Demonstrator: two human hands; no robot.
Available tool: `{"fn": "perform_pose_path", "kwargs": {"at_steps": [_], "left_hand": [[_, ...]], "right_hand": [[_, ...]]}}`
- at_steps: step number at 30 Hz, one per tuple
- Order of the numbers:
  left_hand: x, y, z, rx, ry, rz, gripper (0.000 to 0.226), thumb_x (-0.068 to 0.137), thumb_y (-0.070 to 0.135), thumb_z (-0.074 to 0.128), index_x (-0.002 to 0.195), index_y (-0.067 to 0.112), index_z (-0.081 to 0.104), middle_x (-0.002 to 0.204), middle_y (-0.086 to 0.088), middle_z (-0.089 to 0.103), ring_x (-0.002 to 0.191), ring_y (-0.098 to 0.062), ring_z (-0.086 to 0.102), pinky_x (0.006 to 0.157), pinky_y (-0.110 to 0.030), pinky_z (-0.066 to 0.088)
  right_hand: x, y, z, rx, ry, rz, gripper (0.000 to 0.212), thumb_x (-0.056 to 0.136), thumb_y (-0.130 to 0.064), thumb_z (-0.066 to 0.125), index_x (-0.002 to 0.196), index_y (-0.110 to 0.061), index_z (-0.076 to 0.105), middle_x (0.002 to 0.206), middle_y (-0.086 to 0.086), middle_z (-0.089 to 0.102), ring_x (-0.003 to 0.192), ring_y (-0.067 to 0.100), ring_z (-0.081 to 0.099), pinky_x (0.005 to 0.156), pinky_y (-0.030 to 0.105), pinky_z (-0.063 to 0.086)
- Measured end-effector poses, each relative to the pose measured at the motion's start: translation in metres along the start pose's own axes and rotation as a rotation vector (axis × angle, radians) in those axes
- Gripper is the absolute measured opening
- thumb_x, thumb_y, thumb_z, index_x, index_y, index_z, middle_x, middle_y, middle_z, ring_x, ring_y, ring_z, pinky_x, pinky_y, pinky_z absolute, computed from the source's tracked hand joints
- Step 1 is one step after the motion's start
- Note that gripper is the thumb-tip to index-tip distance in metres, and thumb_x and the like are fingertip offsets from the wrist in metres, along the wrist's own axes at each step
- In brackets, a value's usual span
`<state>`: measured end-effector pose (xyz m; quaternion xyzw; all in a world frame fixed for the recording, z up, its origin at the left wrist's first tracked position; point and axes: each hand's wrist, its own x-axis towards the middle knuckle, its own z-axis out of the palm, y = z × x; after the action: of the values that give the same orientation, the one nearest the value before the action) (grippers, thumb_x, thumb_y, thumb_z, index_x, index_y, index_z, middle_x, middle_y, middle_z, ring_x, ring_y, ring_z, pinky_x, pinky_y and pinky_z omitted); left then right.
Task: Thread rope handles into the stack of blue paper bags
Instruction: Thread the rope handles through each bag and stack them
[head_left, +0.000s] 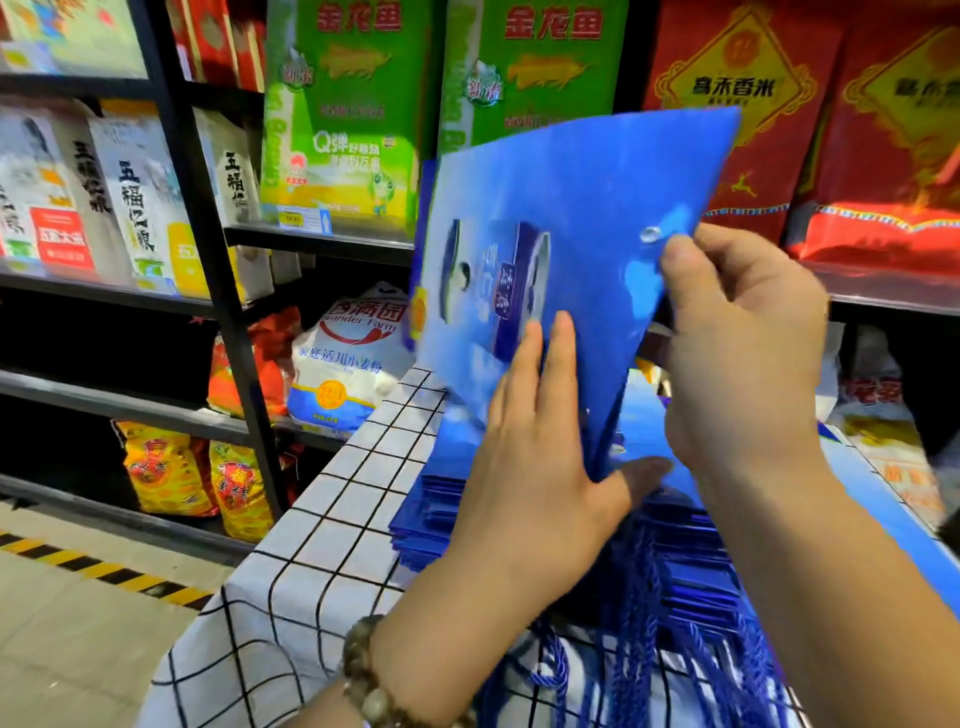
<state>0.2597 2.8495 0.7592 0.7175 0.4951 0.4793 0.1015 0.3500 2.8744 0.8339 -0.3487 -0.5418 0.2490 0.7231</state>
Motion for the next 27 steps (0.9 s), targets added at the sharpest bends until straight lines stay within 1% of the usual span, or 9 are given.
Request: {"fn": "perform_pose_path", "kwargs": {"at_steps": [2,5,8,10,14,17,21,24,27], "left_hand": [[0.007,-0.004,-0.008,0.139,0.002,0.043,0.084,0.074,0.051,0.047,0.145,0.034,0.004,0.156,0.003,0.01,0.142,-0.012,0.01,0.107,-0.014,0.004],[0.015,-0.018,-0.027,0.254,-0.171,0.126,0.07,0.078,0.033,0.038,0.145,0.032,0.018,0.155,0.004,0.016,0.142,-0.011,0.015,0.11,-0.016,0.006],[0.018,-0.032,-0.038,0.286,-0.325,0.153,0.056,0.087,0.027,0.044,0.142,0.032,0.032,0.148,0.007,0.034,0.136,-0.011,0.032,0.11,-0.02,0.023],[0.018,-0.036,-0.042,0.325,-0.425,0.141,0.049,0.092,0.028,0.048,0.138,0.037,0.037,0.143,0.011,0.042,0.13,-0.013,0.04,0.102,-0.023,0.034],[0.019,-0.042,-0.049,0.309,-0.543,0.115,0.049,0.091,0.027,0.053,0.135,0.043,0.039,0.141,0.017,0.042,0.126,-0.006,0.041,0.096,-0.015,0.032],[0.019,-0.046,-0.05,0.401,-0.635,0.108,0.047,0.091,0.033,0.052,0.134,0.047,0.038,0.142,0.019,0.042,0.129,-0.006,0.039,0.102,-0.022,0.033],[0.02,-0.042,-0.051,0.418,-0.618,0.104,0.048,0.09,0.034,0.053,0.133,0.047,0.039,0.14,0.02,0.043,0.128,-0.006,0.04,0.102,-0.026,0.035],[0.017,-0.037,-0.055,0.414,-0.564,0.121,0.053,0.087,0.037,0.056,0.137,0.042,0.037,0.141,0.02,0.041,0.127,-0.003,0.038,0.103,-0.023,0.031],[0.006,-0.04,-0.063,0.596,-0.467,0.087,0.072,0.083,0.051,0.056,0.143,0.041,0.018,0.15,0.018,0.025,0.134,-0.003,0.026,0.108,-0.022,0.021]], "right_hand": [[-0.003,0.0,-0.008,0.169,-0.014,0.188,0.021,0.091,-0.005,0.046,0.108,-0.004,0.059,0.08,0.006,0.065,0.066,0.015,0.063,0.05,0.028,0.053],[-0.012,0.004,-0.03,0.039,-0.073,0.269,0.026,0.088,-0.002,0.051,0.114,-0.004,0.052,0.083,0.007,0.065,0.06,0.016,0.067,0.042,0.025,0.05],[-0.014,0.008,-0.05,-0.165,-0.175,0.354,0.008,0.084,-0.008,0.061,0.09,-0.007,0.056,0.06,0.001,0.064,0.041,0.015,0.06,0.032,0.021,0.042],[-0.014,0.009,-0.061,-0.287,-0.217,0.386,0.017,0.084,-0.01,0.062,0.072,-0.009,0.051,0.047,0.001,0.06,0.032,0.013,0.054,0.029,0.019,0.036],[-0.012,0.005,-0.076,-0.553,-0.288,0.326,0.029,0.082,-0.022,0.063,0.058,-0.007,0.056,0.04,0.007,0.056,0.028,0.012,0.05,0.03,0.016,0.032],[-0.008,-0.007,-0.082,-0.726,-0.335,0.137,0.033,0.073,-0.045,0.066,0.057,-0.016,0.064,0.041,0.004,0.057,0.028,0.01,0.045,0.034,0.013,0.031],[-0.011,-0.007,-0.065,-0.906,-0.506,-0.026,0.02,0.068,-0.049,0.059,0.056,-0.033,0.061,0.057,-0.014,0.063,0.059,0.004,0.057,0.057,0.02,0.041],[-0.018,0.018,-0.049,-1.012,-0.748,0.015,0.015,0.075,-0.046,0.057,0.079,-0.036,0.068,0.086,-0.015,0.069,0.087,0.007,0.06,0.079,0.033,0.048],[-0.022,0.036,-0.045,-1.067,-0.817,0.089,0.017,0.082,-0.045,0.057,0.086,-0.034,0.069,0.093,-0.011,0.07,0.092,0.012,0.06,0.082,0.036,0.049]]}}
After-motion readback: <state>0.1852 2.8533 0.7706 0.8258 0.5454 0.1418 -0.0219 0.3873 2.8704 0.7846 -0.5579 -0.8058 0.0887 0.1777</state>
